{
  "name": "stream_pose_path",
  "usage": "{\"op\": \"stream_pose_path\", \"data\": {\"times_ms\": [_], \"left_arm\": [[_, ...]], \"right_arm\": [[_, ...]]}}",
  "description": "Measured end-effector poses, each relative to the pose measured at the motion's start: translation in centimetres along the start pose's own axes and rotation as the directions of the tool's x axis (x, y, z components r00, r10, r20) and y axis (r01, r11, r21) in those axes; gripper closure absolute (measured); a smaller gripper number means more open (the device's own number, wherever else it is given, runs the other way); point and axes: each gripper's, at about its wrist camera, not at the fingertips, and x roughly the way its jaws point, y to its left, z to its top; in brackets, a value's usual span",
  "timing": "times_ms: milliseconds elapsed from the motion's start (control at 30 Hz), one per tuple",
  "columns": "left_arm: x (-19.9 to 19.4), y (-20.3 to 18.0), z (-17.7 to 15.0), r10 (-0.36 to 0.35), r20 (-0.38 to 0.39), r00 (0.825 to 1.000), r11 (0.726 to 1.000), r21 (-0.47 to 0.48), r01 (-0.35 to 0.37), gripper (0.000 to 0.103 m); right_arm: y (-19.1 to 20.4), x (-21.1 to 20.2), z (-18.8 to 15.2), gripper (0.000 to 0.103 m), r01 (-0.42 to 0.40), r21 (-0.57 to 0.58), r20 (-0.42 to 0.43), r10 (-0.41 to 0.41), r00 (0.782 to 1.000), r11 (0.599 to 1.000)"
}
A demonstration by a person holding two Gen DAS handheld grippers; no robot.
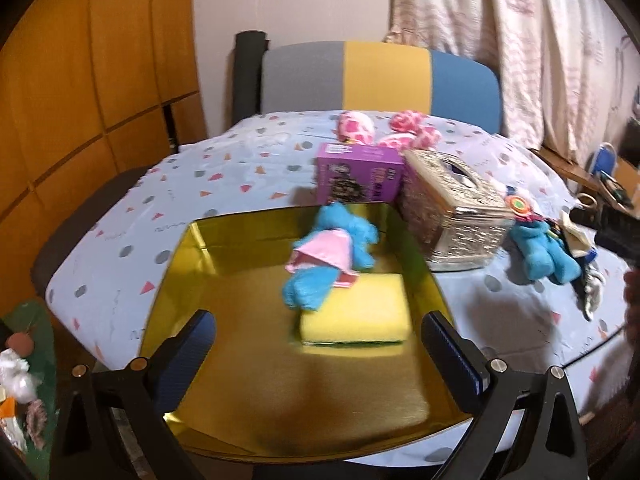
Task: Organize soft objects
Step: 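Move the left gripper to the large blue plush monster and grasp it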
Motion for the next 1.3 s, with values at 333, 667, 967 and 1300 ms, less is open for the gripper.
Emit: {"op": "stream_pose_path", "data": {"times_ms": [333, 667, 967, 1300], "left_arm": [[0.6, -4.4, 0.5, -0.095, -0.028, 0.995, 0.991, 0.094, 0.097, 0.000], [1.9, -9.5, 1.8, -0.259, -0.111, 0.959, 0.951, 0.146, 0.274, 0.004], [4.0, -18.3, 5.4, -0.382, -0.171, 0.908, 0.879, 0.237, 0.414, 0.010], [9.9, -28.3, 7.5, -0.431, -0.288, 0.855, 0.809, 0.295, 0.508, 0.031]], "right_arm": [[-9.5, -1.4, 3.3, 0.015, 0.137, 0.164, 0.073, -0.151, 0.986, 0.977], [-17.3, -0.8, 2.7, 0.015, 0.186, 0.417, 0.056, -0.229, 0.972, 0.890], [-19.3, -1.0, 1.8, 0.015, 0.124, 0.519, 0.050, -0.174, 0.983, 0.846], [-20.0, -0.5, 1.5, 0.015, 0.087, 0.558, 0.038, -0.130, 0.991, 0.825]]}}
